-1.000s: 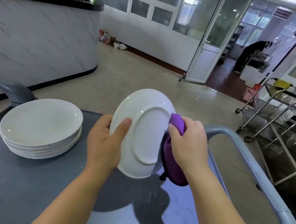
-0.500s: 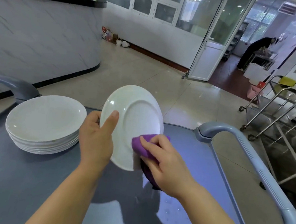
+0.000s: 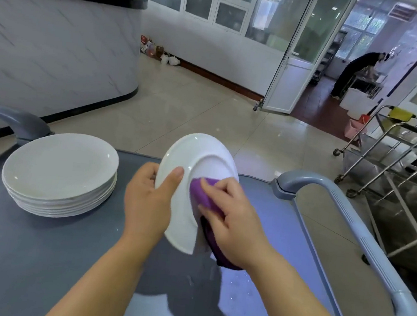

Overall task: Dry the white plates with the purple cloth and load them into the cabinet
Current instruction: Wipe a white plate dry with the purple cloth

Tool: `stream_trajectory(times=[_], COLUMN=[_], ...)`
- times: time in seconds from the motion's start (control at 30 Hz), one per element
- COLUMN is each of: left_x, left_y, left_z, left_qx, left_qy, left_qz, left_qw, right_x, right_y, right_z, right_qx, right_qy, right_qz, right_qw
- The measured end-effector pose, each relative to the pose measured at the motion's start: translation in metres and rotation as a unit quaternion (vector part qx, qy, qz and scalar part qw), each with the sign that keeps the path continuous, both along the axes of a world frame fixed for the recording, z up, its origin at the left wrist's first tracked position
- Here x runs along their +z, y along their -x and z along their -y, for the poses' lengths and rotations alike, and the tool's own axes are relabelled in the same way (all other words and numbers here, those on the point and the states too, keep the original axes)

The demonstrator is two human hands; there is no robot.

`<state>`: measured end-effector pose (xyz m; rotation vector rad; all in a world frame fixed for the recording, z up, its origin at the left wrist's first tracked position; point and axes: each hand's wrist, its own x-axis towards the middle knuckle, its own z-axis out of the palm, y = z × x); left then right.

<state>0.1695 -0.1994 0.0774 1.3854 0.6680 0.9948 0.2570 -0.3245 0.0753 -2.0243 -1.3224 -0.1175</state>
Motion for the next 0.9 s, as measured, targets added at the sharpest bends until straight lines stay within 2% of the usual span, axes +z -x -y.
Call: stream_trajectory(times=[0.13,0.23,0.3,0.4,0.5,0.57,0.7,0.8,0.9], left_x=[0.003,0.001,0.000,0.003,0.004,0.001,-0.008,-0.010,-0.016], left_y=[0.001,0.000,-0.001,0.000,0.000,0.000,-0.003,-0.003,-0.004], left_z=[-0.009,-0.008,-0.007,-0.004,0.006,0.010,0.006,0.003,-0.005], left_qx=[0.020,0.009,-0.008,-0.036,-0.081,-0.111,-0.154,-0.141,-0.159], left_qy=[0.002,0.001,-0.003,-0.069,-0.170,-0.243,-0.413,-0.549,-0.591], left_qz=[-0.005,-0.007,-0.006,-0.015,-0.033,-0.056,-0.080,-0.074,-0.060], left_qw=[1.000,1.000,1.000,0.997,0.982,0.962,0.894,0.821,0.789], right_x=[-0.015,-0.013,-0.007,0.000,0.018,0.030,0.040,0.035,0.029], right_y=[-0.002,-0.010,-0.018,-0.033,-0.040,-0.046,-0.051,-0.049,-0.043], right_z=[0.020,0.028,0.032,0.035,0.038,0.040,0.040,0.039,0.039], right_qx=[0.000,-0.088,-0.161,-0.243,-0.280,-0.277,-0.255,-0.265,-0.280], right_qy=[0.046,0.103,0.102,0.011,-0.128,-0.150,-0.098,-0.080,-0.045], right_qz=[-0.008,-0.007,-0.034,-0.142,-0.275,-0.335,-0.465,-0.493,-0.498], right_qw=[0.999,0.991,0.981,0.960,0.911,0.888,0.842,0.825,0.820])
